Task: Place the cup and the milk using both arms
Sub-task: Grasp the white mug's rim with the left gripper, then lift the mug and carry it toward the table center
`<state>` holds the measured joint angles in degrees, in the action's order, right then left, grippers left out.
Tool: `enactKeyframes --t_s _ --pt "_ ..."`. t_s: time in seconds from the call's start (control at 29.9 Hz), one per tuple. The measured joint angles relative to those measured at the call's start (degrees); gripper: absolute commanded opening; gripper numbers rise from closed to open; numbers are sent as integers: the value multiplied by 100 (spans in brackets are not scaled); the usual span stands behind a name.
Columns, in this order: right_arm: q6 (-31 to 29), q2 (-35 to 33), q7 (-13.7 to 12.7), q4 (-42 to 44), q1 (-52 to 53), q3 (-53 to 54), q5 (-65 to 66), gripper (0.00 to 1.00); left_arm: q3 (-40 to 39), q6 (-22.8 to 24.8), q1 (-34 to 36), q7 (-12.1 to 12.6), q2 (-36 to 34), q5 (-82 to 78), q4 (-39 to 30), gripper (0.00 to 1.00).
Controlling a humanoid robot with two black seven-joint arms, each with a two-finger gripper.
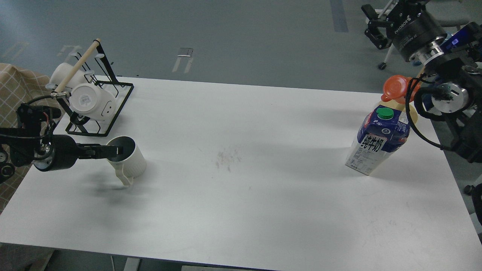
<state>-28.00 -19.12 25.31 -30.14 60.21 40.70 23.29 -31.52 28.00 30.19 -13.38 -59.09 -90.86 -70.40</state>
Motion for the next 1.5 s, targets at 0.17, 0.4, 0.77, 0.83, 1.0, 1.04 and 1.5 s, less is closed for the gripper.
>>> enactKeyframes --t_s 0.17,0.4,0.77,0.83,1.0,1.04,1.5 --pt "0 -3 0 0 -2 0 0 100 46 0 -20 2 61 -25 0 36" --pt "0 -5 0 -5 -41 0 0 100 142 -5 -46 2 60 -67 -15 0" --pt "0 -3 0 -13 -52 0 0 100 160 6 48 34 11 -97 -104 0" --pt "0 2 0 -13 -53 0 0 100 149 3 96 29 11 -97 -141 0" --pt "0 2 0 -16 -54 0 0 100 138 0 308 28 -13 -97 -481 0" --pt "0 2 0 -19 -54 0 0 100 137 0 372 28 -19 -97 -568 0" --pt "0 -6 0 -30 -56 8 0 100 166 0 1436 425 680 -555 -1555 0"
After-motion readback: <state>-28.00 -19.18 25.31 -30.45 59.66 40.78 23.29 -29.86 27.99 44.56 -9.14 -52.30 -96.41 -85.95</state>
